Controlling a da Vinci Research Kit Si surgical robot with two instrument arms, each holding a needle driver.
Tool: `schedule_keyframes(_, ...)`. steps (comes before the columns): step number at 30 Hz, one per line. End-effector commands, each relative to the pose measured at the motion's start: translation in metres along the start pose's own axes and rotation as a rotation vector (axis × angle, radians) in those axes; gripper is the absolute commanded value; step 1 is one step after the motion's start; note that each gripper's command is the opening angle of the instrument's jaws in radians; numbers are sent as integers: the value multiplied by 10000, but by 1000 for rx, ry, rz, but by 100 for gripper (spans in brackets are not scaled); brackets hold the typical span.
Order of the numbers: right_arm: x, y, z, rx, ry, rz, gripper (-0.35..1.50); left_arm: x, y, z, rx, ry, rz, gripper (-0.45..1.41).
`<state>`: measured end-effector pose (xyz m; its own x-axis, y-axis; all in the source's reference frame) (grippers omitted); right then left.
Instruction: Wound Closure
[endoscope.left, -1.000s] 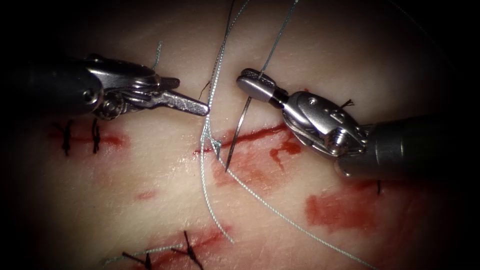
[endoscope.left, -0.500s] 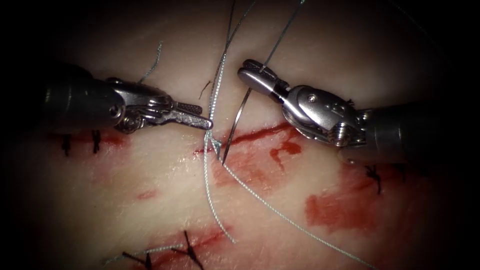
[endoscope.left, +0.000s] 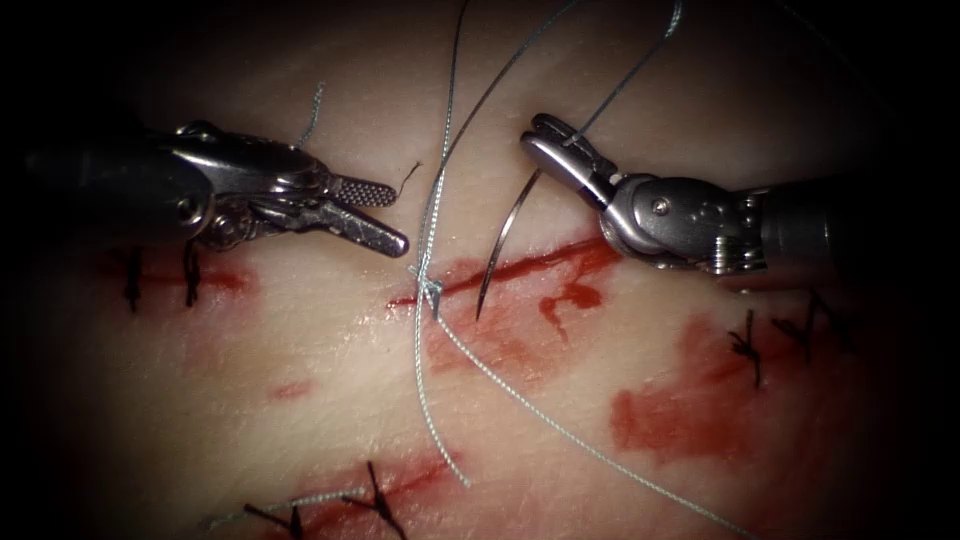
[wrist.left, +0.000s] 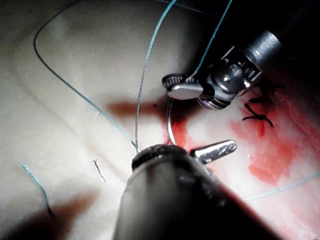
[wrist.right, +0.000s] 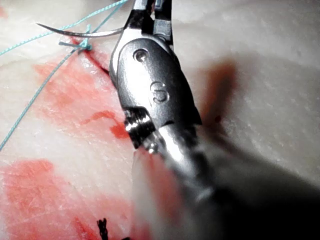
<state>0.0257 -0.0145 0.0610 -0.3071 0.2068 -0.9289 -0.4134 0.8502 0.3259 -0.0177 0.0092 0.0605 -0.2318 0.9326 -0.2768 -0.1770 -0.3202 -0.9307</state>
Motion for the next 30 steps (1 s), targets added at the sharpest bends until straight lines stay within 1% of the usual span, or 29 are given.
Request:
schedule_keyframes(1, -11, 7, 2, -9, -10, 16, -35, 1, 2, 8, -4, 5, 19, 110)
schedule_keyframes(5, -10, 19, 3, -14, -14, 20, -35, -3, 24, 20, -76, -40, 88, 106)
schedule_keyframes(6, -10, 22, 1, -44, -16, 22, -35, -9, 29, 25, -99, -59, 100, 98)
schedule_keyframes(7, -11, 24, 0, -51, -15, 18, -35, -10, 29, 26, -103, -62, 106, 95)
schedule_keyframes(9, -14, 28, 1, -1, -10, 7, -35, -11, 26, 25, -99, -61, 117, 88)
schedule_keyframes(11, -18, 32, 2, 69, 4, -21, -35, -11, 19, 21, -77, -45, 122, 85)
schedule_keyframes(13, -22, 38, 2, 140, 35, -77, -35, -14, 8, 15, -38, -44, 128, 76)
schedule_keyframes(15, -29, 40, -1, 180, 64, -119, -35, -20, -5, 10, 7, -68, 139, 61)
schedule_keyframes(17, -35, 39, -4, 215, 85, -144, -35, -25, -17, 7, 44, -98, 148, 59)
schedule_keyframes(18, -37, 38, -4, 240, 108, -167, -35, -29, -24, 9, 72, -117, 154, 49)
schedule_keyframes(20, -39, 35, -3, 283, 135, -220, -35, -35, -34, 13, 102, -141, 163, 41)
schedule_keyframes(24, -41, 27, 6, 348, 178, -325, -35, -48, -48, 22, 143, -164, 181, 43)
schedule_keyframes(29, -42, 22, 17, 350, 266, -403, -35, -56, -58, 28, 163, -159, 197, 51)
schedule_keyframes(30, -41, 21, 19, 354, 272, -420, -35, -56, -58, 28, 171, -153, 198, 48)
